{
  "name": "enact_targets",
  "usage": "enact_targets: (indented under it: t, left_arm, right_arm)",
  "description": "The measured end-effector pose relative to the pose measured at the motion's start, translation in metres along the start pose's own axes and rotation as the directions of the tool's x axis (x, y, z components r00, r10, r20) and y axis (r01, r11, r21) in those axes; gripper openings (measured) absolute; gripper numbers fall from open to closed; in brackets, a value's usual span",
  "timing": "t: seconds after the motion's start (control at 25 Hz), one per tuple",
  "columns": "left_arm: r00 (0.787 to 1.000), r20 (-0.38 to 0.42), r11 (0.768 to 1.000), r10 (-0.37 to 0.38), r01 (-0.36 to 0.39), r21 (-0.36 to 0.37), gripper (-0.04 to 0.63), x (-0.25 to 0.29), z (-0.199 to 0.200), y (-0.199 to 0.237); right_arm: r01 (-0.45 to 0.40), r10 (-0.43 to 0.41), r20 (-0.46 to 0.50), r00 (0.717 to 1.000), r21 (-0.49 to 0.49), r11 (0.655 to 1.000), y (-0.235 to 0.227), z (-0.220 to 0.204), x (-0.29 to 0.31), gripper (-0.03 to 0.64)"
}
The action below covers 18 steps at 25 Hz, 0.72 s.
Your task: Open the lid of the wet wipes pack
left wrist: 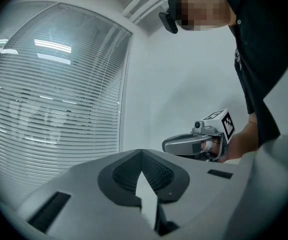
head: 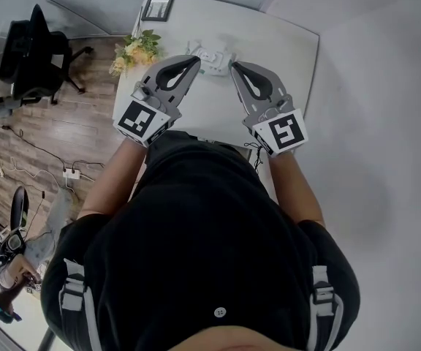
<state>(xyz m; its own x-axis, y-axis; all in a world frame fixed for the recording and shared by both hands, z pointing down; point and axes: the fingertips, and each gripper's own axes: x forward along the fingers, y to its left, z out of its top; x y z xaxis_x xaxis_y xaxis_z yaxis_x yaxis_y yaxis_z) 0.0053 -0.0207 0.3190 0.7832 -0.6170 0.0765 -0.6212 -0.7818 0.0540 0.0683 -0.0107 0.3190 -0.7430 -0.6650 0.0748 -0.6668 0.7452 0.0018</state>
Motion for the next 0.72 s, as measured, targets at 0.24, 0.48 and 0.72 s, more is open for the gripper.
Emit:
enact_targets:
  t: [0.24,0.48,0.72]
  left_arm:
    - [1.0,-0.003,1.0,0.002,-0.002,0.007,0.008,-0.0002,-0.0048,0.0028]
    - [1.0,-0.003,1.0,0.001,-0.001,0.004,0.008,-0.0011,-0.0048,0.0051]
    - [1.0,-0.018,1.0,0.003,-0.003,-0.007,0.008,-0.0011,-0.01,0.0067]
  right_arm:
    - [0.0,0.0,0.0,1.0,0.001,1.0,0.0006,-0.004,0.0031,0.011]
    - [-0.001,0.001,-0.008,1.0,0.003,1.0,0.0031,-0.0052,0.0056,0.011]
    - [0.002,-0.002,-0.012,1.0,0.003,1.0,0.0021,-0.0081,0.0064,0.011]
